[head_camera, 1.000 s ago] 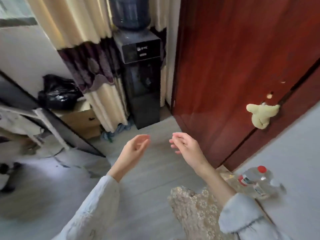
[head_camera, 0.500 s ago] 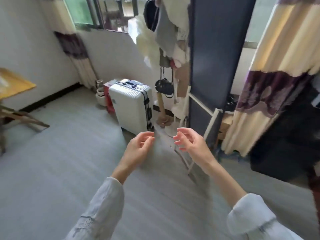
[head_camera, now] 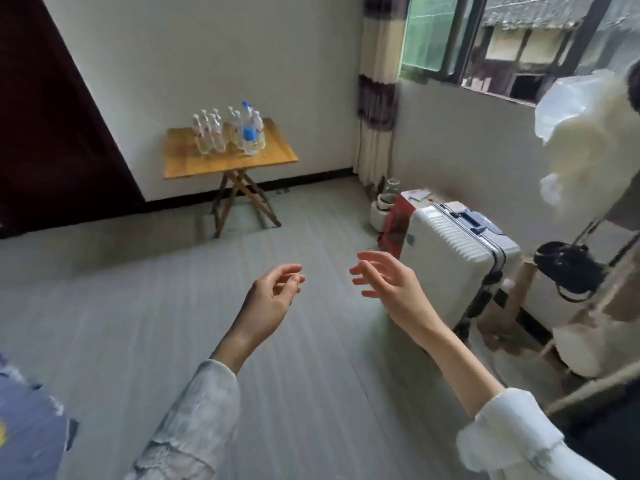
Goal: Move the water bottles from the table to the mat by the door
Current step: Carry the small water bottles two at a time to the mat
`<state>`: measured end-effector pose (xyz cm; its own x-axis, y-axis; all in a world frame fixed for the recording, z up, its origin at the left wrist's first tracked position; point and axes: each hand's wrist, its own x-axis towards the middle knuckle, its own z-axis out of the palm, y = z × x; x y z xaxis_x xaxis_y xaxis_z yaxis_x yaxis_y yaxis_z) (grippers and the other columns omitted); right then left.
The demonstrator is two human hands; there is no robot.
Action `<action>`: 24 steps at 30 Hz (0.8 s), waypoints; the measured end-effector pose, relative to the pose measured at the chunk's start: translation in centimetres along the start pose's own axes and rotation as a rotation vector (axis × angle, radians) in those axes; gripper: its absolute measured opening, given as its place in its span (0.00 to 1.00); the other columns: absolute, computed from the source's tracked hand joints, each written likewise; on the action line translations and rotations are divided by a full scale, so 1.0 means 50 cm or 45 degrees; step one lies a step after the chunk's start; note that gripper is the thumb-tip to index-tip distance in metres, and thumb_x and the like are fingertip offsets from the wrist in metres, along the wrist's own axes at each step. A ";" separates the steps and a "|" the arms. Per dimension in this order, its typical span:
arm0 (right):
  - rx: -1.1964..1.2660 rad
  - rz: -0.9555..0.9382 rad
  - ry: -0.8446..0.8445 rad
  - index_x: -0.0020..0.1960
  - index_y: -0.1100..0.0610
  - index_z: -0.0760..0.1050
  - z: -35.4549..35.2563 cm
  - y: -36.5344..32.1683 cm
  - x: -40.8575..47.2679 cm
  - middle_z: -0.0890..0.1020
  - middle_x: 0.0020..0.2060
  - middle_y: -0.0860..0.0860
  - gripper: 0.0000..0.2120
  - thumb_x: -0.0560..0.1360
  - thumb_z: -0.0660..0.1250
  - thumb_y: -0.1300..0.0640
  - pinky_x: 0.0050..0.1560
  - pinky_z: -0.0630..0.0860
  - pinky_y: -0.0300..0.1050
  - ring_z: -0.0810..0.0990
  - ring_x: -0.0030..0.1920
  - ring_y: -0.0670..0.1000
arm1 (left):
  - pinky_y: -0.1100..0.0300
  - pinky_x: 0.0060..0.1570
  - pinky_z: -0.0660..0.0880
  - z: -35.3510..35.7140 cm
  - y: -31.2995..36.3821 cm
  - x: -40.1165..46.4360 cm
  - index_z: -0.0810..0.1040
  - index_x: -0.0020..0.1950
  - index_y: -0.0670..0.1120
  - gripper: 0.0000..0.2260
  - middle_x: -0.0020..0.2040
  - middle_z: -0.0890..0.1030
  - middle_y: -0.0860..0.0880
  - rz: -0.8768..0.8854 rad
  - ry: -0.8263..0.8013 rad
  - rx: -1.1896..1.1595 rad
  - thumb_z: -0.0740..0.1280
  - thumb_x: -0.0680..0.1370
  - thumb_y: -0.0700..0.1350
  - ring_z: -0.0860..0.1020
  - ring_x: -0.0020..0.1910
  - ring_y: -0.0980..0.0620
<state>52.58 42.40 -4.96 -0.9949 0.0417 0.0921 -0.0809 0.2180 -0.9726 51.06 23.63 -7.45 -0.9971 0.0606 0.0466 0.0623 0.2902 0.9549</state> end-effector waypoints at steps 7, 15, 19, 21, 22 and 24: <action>0.009 -0.077 -0.212 0.54 0.56 0.73 0.070 -0.008 0.333 0.81 0.44 0.52 0.08 0.76 0.61 0.57 0.48 0.78 0.49 0.81 0.45 0.51 | 0.55 0.55 0.74 -0.097 -0.011 0.242 0.74 0.56 0.48 0.09 0.52 0.80 0.47 -0.042 0.244 0.017 0.59 0.78 0.41 0.78 0.51 0.51; 0.010 -0.110 -0.426 0.55 0.53 0.73 0.198 0.017 0.649 0.81 0.44 0.48 0.08 0.77 0.60 0.55 0.48 0.79 0.44 0.81 0.46 0.46 | 0.58 0.54 0.73 -0.220 -0.081 0.502 0.74 0.55 0.50 0.08 0.50 0.80 0.50 -0.080 0.438 0.009 0.60 0.78 0.42 0.78 0.50 0.55; -0.015 -0.113 -0.454 0.54 0.51 0.73 0.270 0.050 0.823 0.81 0.44 0.47 0.08 0.76 0.60 0.54 0.47 0.79 0.41 0.81 0.46 0.44 | 0.59 0.53 0.74 -0.273 -0.140 0.664 0.74 0.54 0.50 0.08 0.51 0.80 0.49 -0.097 0.430 -0.001 0.60 0.78 0.42 0.78 0.50 0.55; -0.023 -0.117 -0.453 0.54 0.51 0.72 0.312 0.054 0.919 0.81 0.44 0.47 0.07 0.76 0.60 0.53 0.47 0.79 0.41 0.81 0.47 0.44 | 0.60 0.52 0.74 -0.310 -0.169 0.753 0.74 0.55 0.50 0.08 0.51 0.80 0.49 -0.089 0.425 -0.008 0.60 0.78 0.42 0.78 0.50 0.55; -0.019 -0.113 -0.443 0.54 0.51 0.72 0.334 0.052 0.969 0.81 0.44 0.48 0.07 0.77 0.60 0.53 0.48 0.79 0.42 0.81 0.47 0.45 | 0.60 0.51 0.74 -0.332 -0.179 0.799 0.74 0.55 0.49 0.08 0.51 0.80 0.49 -0.085 0.423 -0.010 0.59 0.78 0.42 0.78 0.50 0.55; -0.014 -0.109 -0.425 0.53 0.50 0.72 0.377 0.042 1.067 0.81 0.44 0.48 0.07 0.77 0.60 0.54 0.49 0.79 0.44 0.81 0.47 0.46 | 0.61 0.50 0.75 -0.383 -0.191 0.895 0.74 0.55 0.48 0.08 0.51 0.79 0.48 -0.081 0.430 -0.012 0.59 0.78 0.41 0.78 0.49 0.55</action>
<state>-1.82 26.68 -6.10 -0.9496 -0.2981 0.0968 -0.1664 0.2178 -0.9617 5.00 5.30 -8.88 -0.9574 -0.2774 0.0801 0.0011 0.2740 0.9617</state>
